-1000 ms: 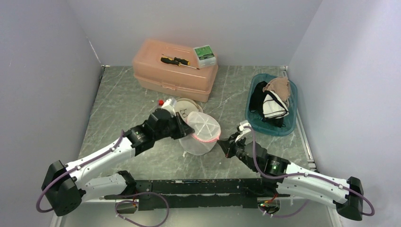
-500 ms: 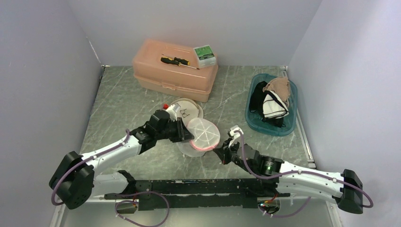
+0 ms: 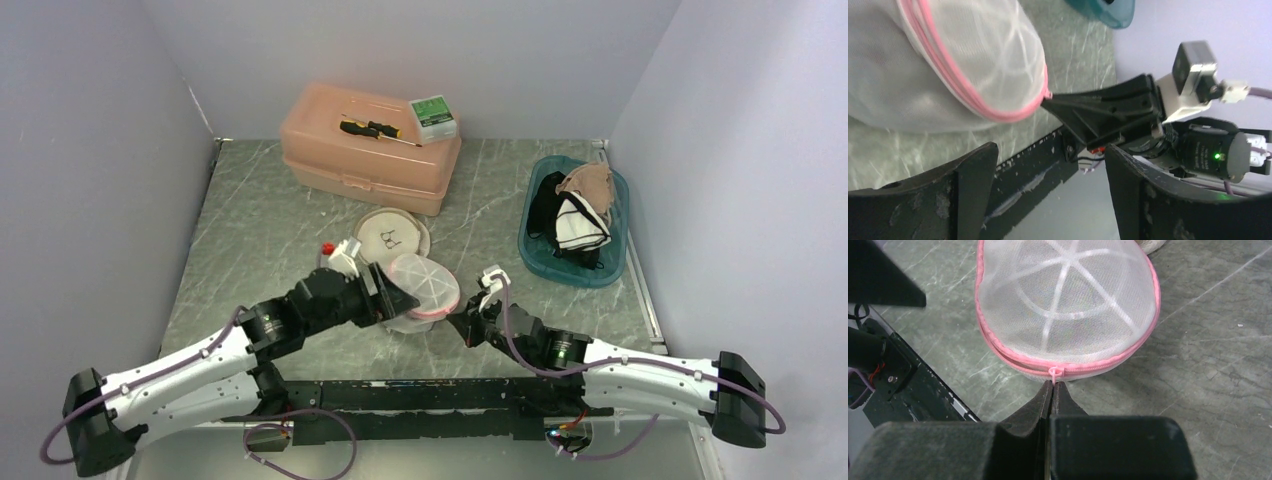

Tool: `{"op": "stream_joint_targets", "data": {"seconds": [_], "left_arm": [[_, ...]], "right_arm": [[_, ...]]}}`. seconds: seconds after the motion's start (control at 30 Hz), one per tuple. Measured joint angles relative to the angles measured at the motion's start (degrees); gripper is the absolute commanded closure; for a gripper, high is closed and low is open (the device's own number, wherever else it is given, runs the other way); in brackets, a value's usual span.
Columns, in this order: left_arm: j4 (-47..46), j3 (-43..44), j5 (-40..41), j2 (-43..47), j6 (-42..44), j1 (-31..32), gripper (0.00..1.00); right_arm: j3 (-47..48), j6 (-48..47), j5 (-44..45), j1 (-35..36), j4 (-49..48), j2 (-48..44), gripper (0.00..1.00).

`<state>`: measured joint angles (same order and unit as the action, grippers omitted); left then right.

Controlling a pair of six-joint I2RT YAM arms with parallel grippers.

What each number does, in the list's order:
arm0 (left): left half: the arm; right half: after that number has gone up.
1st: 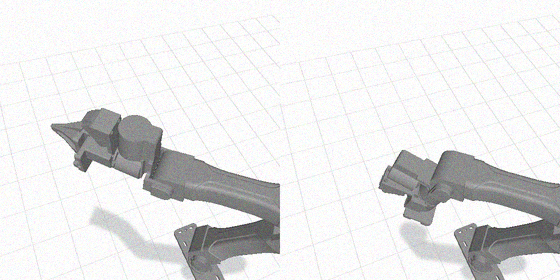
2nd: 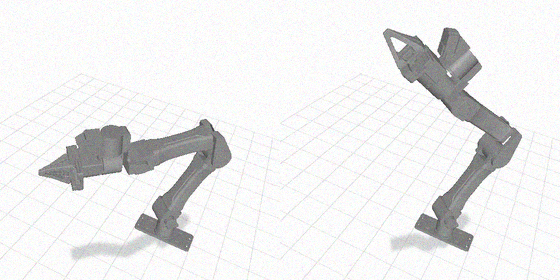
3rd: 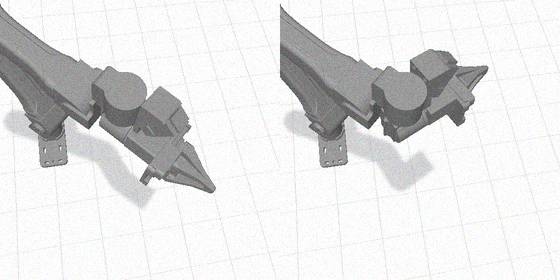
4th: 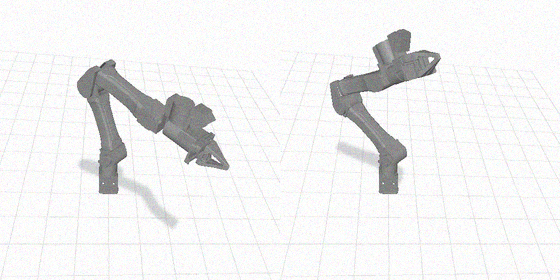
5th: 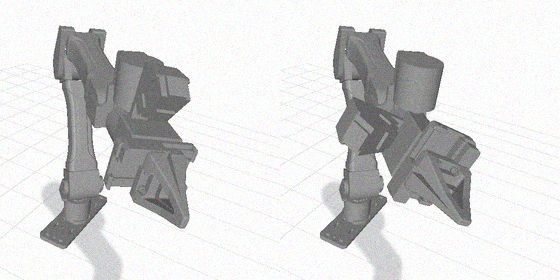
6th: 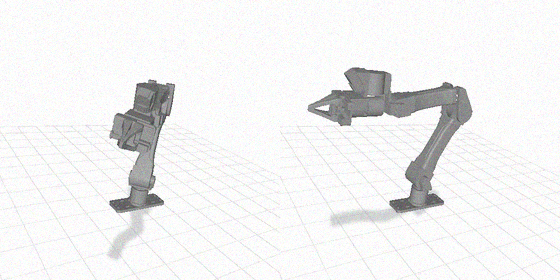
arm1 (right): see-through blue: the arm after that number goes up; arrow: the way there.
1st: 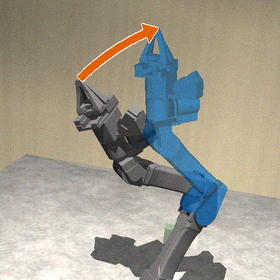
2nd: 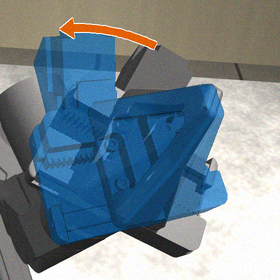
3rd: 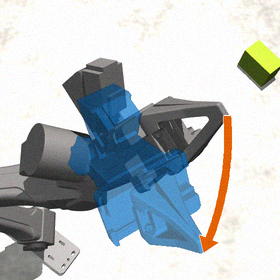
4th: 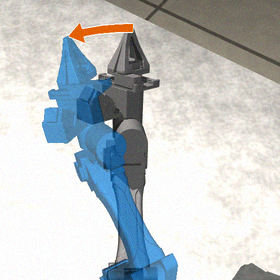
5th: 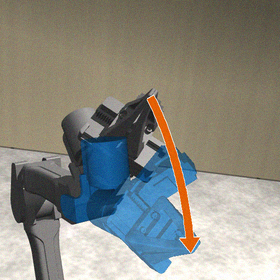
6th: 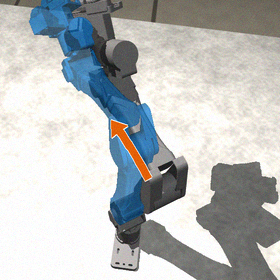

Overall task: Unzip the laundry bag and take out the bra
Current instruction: Unzip the laundry bag at the center of the board.

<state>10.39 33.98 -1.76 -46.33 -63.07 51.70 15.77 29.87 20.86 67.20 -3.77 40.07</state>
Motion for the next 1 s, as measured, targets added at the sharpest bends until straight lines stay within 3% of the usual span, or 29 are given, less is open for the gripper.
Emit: {"op": "stream_joint_targets", "data": {"seconds": [0.13, 0.27, 0.43, 0.83, 0.93, 1.0], "left_arm": [[2.43, 0.0, 8.02, -2.14, -7.93, 9.46, 0.2], [3.45, 1.18, 13.14, -10.99, -13.4, 14.21, 0.23], [3.85, 3.15, 17.14, -17.49, -17.75, 15.13, 0.3], [2.36, 4.59, 23.28, -19.61, -20.65, 15.13, 0.45], [2.21, 4.7, 23.58, -20.85, -20.65, 14.99, 0.56], [2.19, 4.7, 23.69, -21.42, -20.63, 14.56, 0.76]], "right_arm": [[0.02, -0.02, -0.09, 0.0, -0.96, 1.51, 1.0], [0.02, -0.02, -0.39, 0.0, -1.33, 2.58, 1.0], [0.02, -0.02, -0.55, 0.0, -1.51, 2.82, 1.0], [0.02, 0.39, -1.86, 0.04, -1.51, 1.44, 1.0], [0.02, 0.39, -1.95, 0.44, -1.55, 1.51, 1.0], [0.02, 0.37, -2.03, 0.85, -1.6, 1.66, 1.0]]}}
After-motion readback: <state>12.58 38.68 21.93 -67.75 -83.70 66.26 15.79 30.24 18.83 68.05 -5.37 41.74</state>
